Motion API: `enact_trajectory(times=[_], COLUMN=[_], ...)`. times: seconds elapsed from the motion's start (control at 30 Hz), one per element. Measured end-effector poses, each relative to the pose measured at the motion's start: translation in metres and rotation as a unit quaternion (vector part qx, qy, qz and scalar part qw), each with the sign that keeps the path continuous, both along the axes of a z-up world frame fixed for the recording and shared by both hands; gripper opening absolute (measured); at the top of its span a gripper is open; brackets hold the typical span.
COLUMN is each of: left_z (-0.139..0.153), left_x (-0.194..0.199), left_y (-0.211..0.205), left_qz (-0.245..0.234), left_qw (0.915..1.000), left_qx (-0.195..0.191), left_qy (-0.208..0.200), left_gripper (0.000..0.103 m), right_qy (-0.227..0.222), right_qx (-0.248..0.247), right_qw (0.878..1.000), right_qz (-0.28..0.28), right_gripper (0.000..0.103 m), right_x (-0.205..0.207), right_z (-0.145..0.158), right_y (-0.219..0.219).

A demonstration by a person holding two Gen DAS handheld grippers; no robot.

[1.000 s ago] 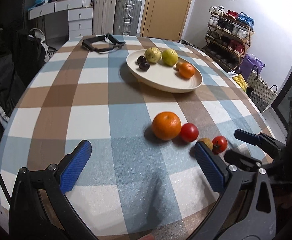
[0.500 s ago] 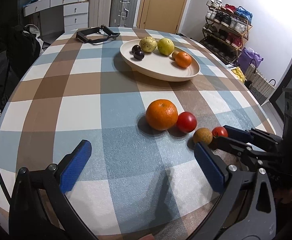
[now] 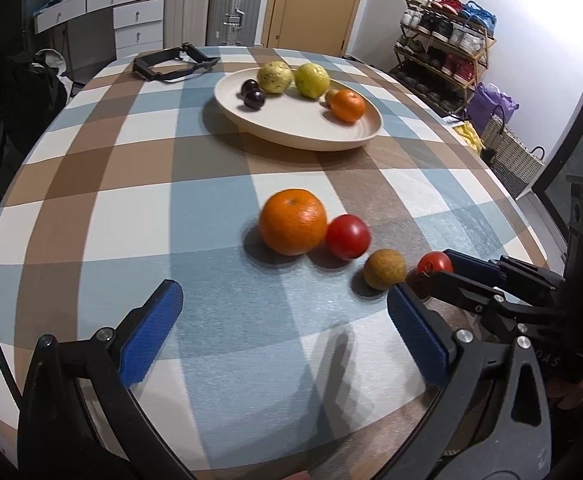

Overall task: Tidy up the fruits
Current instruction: 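Grasp the elongated red tomato with the right tool, then grasp the brown round fruit with the left tool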

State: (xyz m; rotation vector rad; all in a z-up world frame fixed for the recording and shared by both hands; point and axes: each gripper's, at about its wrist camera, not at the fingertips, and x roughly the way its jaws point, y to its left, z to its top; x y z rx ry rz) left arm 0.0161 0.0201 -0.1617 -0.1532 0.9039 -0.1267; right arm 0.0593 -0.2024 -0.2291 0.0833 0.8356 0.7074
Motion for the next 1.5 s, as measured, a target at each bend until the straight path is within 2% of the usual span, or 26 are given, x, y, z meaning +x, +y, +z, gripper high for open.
enact_trajectory(times=[0.33,0.53,0.73,0.87,1.0,1.13,1.27,1.37,1.5], left_z=[-0.008,-0.007,-0.008,-0.008,-0.007,-0.007,-0.006,-0.006,-0.006], left_x=[0.010,0.017,0.024,0.026,0.026,0.027,0.025,0.024,0.021], left_y=[-0.027,-0.040,-0.044,-0.050,-0.052,-0.054,-0.058,-0.058,-0.061], left_qz=[-0.016,-0.014,0.011,0.022,0.024,0.025,0.018,0.022,0.013], left_qw=[0.9982,0.9978,0.9979,0.9987,0.9985,0.9982,0.9983,0.9980,0.9979], left_qx=[-0.053,-0.057,-0.048,-0.022,-0.025,-0.027,-0.021,-0.032,-0.035], left_qy=[0.022,0.031,0.041,0.040,0.041,0.047,0.051,0.051,0.053], left_gripper=[0.101,0.100,0.097,0.086,0.067,0.057,0.035,0.026,0.025], right_qy=[-0.009,-0.014,-0.024,-0.031,-0.032,-0.030,-0.025,-0.028,-0.035], right_qx=[0.015,0.028,0.030,0.037,0.041,0.048,0.039,0.048,0.050], right_qw=[1.000,0.999,0.999,0.999,0.998,0.998,0.998,0.998,0.997], right_qz=[-0.019,-0.030,-0.026,-0.021,-0.025,-0.030,-0.041,-0.041,-0.036], right_gripper=[0.036,0.036,0.036,0.036,0.036,0.036,0.036,0.036,0.036], right_x=[-0.005,-0.006,-0.010,-0.013,-0.012,-0.011,-0.011,-0.013,-0.017], right_z=[0.004,0.008,0.011,0.013,0.012,0.011,0.012,0.015,0.019], right_y=[-0.020,-0.034,-0.036,-0.039,-0.044,-0.050,-0.053,-0.054,-0.053])
